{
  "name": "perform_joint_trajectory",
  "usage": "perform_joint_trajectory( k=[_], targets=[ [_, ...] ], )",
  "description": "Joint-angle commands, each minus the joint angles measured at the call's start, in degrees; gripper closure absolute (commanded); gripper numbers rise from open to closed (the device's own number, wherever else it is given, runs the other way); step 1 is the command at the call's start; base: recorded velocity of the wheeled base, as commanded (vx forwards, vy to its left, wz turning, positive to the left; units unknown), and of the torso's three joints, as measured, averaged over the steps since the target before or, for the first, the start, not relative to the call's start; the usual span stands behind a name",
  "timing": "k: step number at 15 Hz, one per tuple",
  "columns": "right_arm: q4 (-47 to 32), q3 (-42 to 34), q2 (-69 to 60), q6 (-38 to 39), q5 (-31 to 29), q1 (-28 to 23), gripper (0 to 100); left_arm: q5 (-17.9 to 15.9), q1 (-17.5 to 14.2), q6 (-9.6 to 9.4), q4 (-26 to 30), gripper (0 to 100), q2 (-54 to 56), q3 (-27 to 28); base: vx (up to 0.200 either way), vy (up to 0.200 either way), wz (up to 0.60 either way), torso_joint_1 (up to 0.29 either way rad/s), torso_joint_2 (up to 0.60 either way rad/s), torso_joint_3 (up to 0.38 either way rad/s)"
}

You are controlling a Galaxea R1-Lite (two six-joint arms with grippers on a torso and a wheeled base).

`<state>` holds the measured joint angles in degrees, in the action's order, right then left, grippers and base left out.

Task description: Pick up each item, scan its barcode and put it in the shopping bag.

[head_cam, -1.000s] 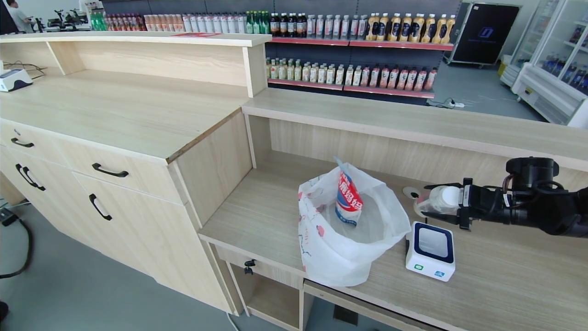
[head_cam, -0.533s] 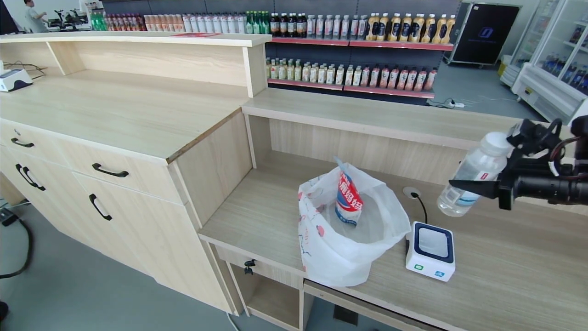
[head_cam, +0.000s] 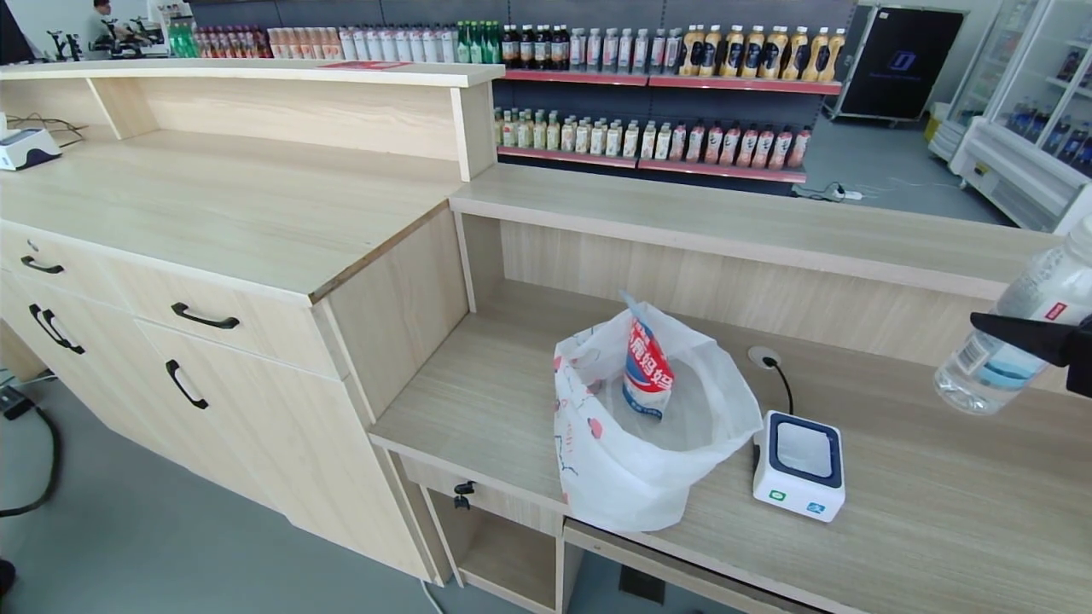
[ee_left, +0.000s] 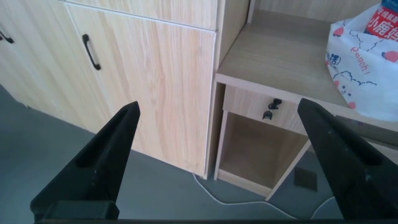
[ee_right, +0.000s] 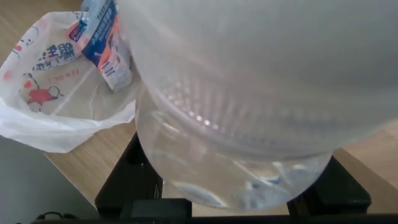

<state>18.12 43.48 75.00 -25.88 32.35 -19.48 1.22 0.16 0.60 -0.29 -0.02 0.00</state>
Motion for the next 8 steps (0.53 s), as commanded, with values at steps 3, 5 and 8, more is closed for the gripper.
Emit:
perform_joint_trajectory(
  k=[3,5,8],
  targets=[
    [-0.01,-0.68,-2.4,-1.89,-0.1,2.08,100,0.01,0.02,0.02,0.03,0,0.02,0.0,0.0,0.0,0.0,0.0,0.0,0.0],
    [0.17,-1.21,-2.93,-1.63,0.34,3.75,100,0.01,0.02,0.02,0.03,0,0.02,0.0,0.0,0.0,0.3,0.001,0.0,0.004],
    [-0.01,-1.03,-3.63,-1.45,0.34,8.32,100,0.01,0.02,0.02,0.03,0,0.02,0.0,0.0,0.0,0.6,-0.001,0.0,0.002]
  ],
)
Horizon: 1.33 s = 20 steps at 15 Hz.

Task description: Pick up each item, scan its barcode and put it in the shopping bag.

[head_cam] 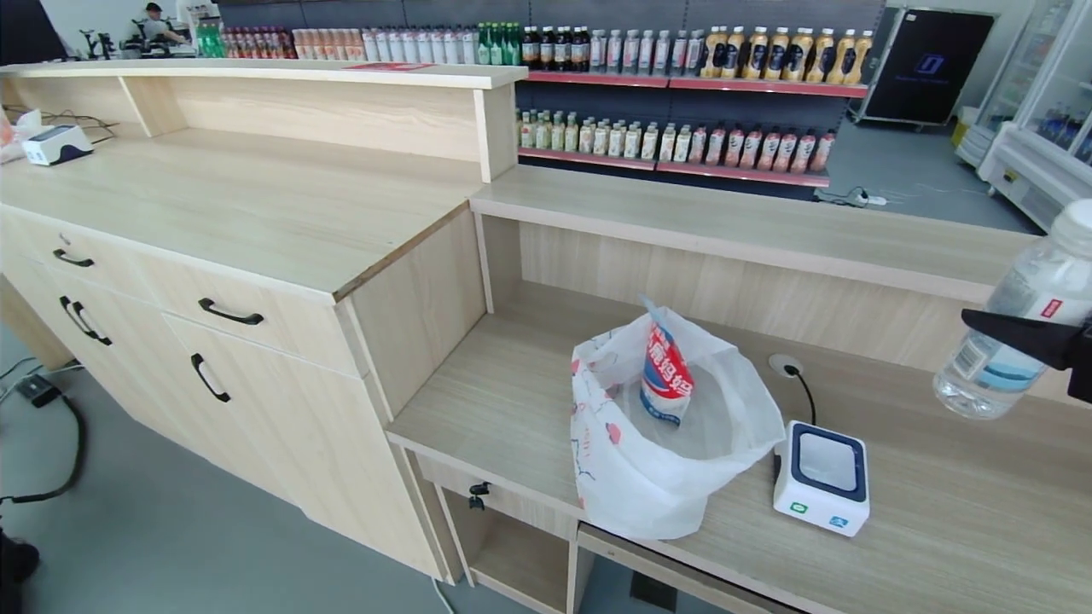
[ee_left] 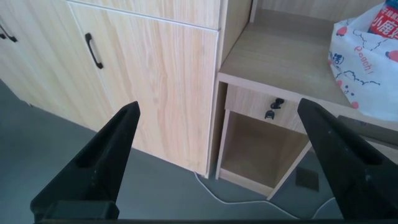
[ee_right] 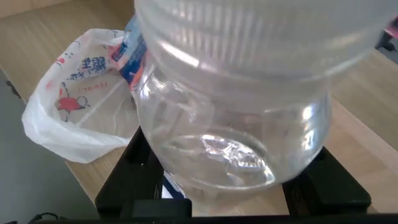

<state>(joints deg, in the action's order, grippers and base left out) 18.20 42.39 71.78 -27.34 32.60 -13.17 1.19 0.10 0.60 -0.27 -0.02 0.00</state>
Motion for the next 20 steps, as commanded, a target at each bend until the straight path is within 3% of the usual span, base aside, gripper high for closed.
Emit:
perform_joint_trajectory(
  k=[1,6,10,13,14,20],
  targets=[
    [-0.18,0.24,-0.67,0.8,0.1,3.41,100,0.04,0.08,0.02,-0.08,0,0.02,0.0,0.0,0.0,0.6,0.002,0.01,-0.012],
    [-0.36,-0.55,2.4,3.17,0.27,9.65,100,0.04,0.08,0.02,-0.08,0,0.02,0.0,0.0,0.0,0.12,0.002,0.0,0.0],
    [0.78,-1.43,14.0,2.73,0.45,11.58,100,0.04,0.08,0.02,-0.08,0,0.02,0.0,0.0,0.0,0.0,0.0,0.0,0.0],
    [6.85,-4.77,17.26,0.54,2.21,12.81,100,0.04,0.08,0.02,-0.08,0,0.02,0.0,0.0,0.0,0.0,0.0,0.0,0.0],
    [16.87,-10.48,20.86,-3.15,5.37,12.73,100,0.04,0.08,0.02,0.0,0,0.02,0.0,0.0,0.0,0.0,0.0,0.0,0.0],
    [22.67,-12.68,27.36,-7.46,10.64,12.55,100,0.04,0.08,0.02,-0.08,0,0.02,0.0,0.0,0.0,0.0,0.0,0.0,0.0]
  ],
)
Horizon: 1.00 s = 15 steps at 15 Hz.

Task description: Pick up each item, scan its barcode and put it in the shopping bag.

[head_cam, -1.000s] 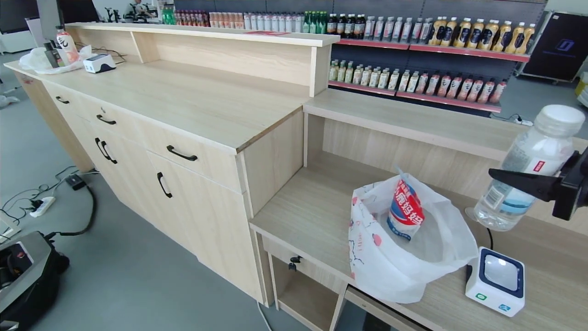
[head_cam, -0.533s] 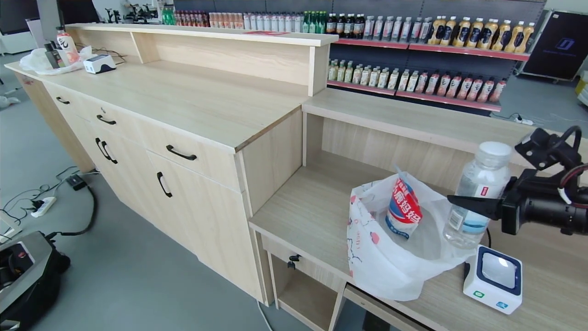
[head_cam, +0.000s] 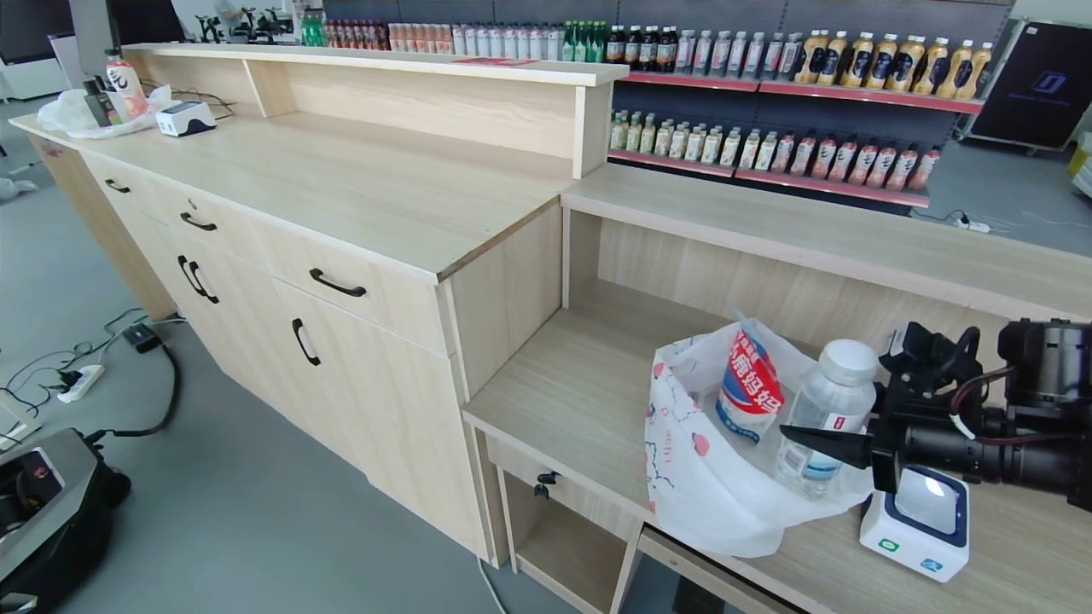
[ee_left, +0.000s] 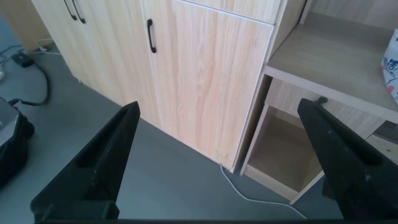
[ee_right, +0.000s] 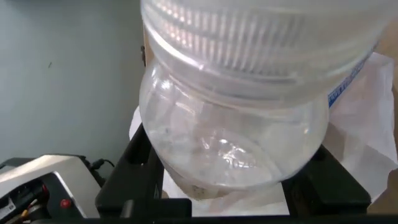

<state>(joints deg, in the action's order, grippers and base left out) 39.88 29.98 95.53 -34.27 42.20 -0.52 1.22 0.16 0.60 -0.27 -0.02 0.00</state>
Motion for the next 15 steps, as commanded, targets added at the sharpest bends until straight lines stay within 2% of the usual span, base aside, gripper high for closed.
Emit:
perform_joint_trajectory(
  k=[1,5,15],
  targets=[
    [2.4,-0.27,4.76,-0.8,2.97,-0.09,100,0.01,0.02,0.02,0.0,0,0.02,0.0,0.0,0.0,0.0,0.0,0.0,0.0],
    [10.22,0.17,10.38,-0.89,6.93,0.52,100,0.01,0.02,0.02,0.0,0,0.02,0.0,0.0,0.0,0.0,0.0,0.0,0.0],
    [19.89,0.35,21.72,-1.06,10.53,2.81,100,0.01,0.02,0.02,0.0,0,0.02,0.0,0.0,0.0,0.0,0.0,0.0,0.0]
  ],
)
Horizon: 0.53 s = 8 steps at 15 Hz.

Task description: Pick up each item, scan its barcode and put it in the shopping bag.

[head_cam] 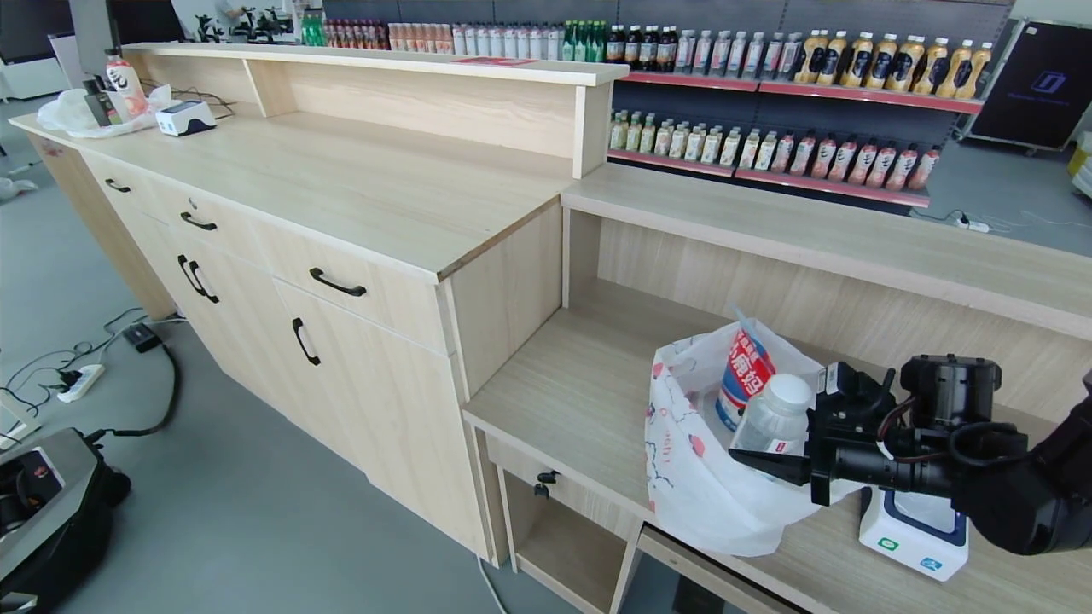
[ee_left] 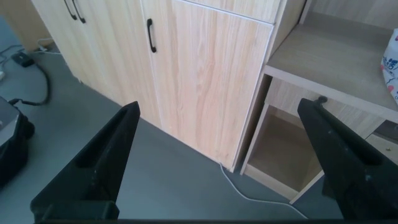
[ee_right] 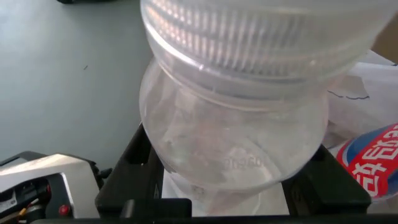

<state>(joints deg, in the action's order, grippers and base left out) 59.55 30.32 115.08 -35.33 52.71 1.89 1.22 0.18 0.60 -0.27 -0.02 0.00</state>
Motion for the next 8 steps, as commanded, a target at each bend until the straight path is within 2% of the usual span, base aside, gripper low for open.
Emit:
perform_joint_trajectory(
  k=[1,5,8],
  targets=[
    [1.18,0.0,3.13,0.0,0.02,0.48,100,0.01,-0.01,0.11,0.0,0,0.02,0.0,0.0,0.0,0.0,0.0,0.0,0.0],
    [5.84,1.41,6.47,0.35,0.02,0.84,100,0.01,-0.01,0.02,0.0,0,0.02,0.0,0.0,0.0,0.0,0.0,0.0,0.0],
    [6.54,1.5,7.88,0.35,0.02,1.01,100,0.1,-0.01,0.02,0.0,0,0.02,0.0,0.0,0.0,0.0,0.0,0.0,0.0]
  ],
)
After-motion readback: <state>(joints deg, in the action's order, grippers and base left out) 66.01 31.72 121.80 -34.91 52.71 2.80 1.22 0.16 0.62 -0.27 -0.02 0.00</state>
